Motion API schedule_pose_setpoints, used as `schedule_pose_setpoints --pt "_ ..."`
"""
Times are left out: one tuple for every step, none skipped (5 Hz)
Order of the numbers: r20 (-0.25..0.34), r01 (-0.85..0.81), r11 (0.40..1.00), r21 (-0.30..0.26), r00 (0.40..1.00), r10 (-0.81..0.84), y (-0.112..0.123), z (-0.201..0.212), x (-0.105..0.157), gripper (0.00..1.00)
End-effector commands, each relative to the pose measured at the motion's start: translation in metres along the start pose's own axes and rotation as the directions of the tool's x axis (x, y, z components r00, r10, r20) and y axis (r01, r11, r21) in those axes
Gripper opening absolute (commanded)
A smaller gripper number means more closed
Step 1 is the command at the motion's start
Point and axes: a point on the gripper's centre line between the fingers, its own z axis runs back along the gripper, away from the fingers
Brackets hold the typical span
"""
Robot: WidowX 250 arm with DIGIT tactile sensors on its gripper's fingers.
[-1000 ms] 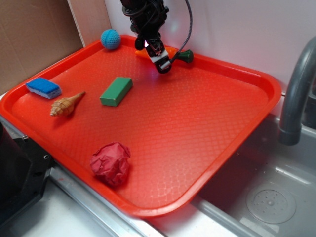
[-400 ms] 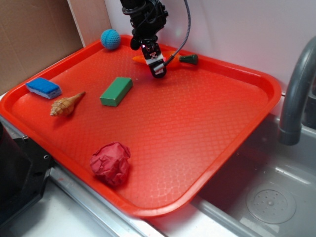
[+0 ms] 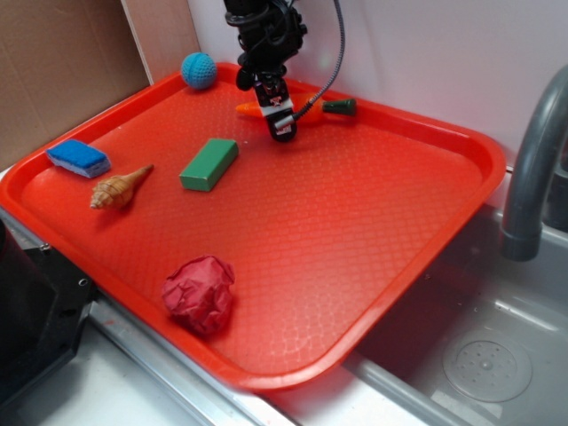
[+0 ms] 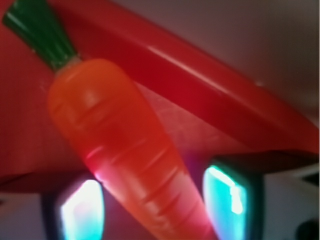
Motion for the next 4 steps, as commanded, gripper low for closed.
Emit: schedule_pose_setpoints --pt "0.024 -0.022 0.998 0.063 1.0 0.02 -0.006 0.041 0.012 0.0" --pt "0.054 -0.144 0.987 0.068 0.989 0.141 -0.019 0.07 -0.006 0.0" --pt "0.152 -0.352 0.935 0.028 0.926 0.345 -0.041 0.11 -0.03 0.0" --pt "0.192 -0.483 0.87 -0.101 0.848 0.494 -0.046 0.126 -0.046 0.0"
